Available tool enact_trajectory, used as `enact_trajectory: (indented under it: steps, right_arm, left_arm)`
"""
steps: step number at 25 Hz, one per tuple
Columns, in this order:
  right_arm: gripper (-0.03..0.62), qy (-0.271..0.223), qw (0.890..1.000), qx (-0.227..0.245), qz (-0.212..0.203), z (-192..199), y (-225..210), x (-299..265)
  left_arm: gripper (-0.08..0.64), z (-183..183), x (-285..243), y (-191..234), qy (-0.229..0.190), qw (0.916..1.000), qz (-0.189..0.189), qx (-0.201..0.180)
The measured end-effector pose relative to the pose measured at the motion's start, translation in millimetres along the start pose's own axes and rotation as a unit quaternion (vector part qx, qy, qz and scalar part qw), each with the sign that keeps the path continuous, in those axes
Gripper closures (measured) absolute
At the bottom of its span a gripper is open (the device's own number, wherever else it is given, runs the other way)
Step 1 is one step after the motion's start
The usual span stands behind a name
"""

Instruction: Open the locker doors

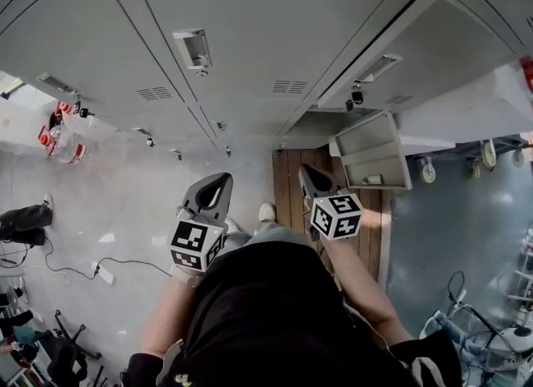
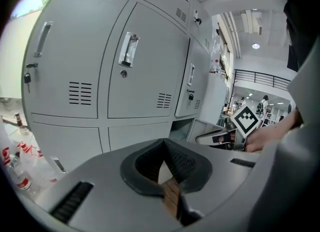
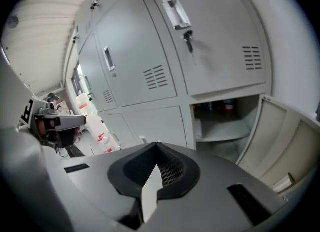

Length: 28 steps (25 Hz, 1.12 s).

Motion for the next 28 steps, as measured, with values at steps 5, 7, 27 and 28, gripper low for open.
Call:
enact_trajectory:
  steps: [5,7,27,28]
  right_arm:
    - [0.565,-0.035,0.996,0.068,-0.044,-42,55,13]
    - [0.565,-0.050,0.993,0.083,-0.061,-56,74,18]
    - [0.565,-0.154,0.958,0.160,-0.181,-130,190,63]
    - [0.565,-0.151,0.957,0.169,-0.180,-129,191,64]
  left_arm:
    - [0.541,-14,25,23,-0.030,0.9994,-0.017,0.004]
    - [0.541,-19,36,29,-0.040,0.9990,-0.019,0.005]
    - [0.540,-84,103,40,-0.119,0.9916,-0.036,-0.036]
    - [0.540,-84,104,40,-0.121,0.9913,-0.036,-0.035]
Point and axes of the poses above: the fingertips, and each gripper's own axes: x backward along the fingers, y to its left, z out of its underside, the point moved 1 cm from there along x, backward along the fingers, and after that the axes turned 2 degrees about z, right-handed, at the moved point
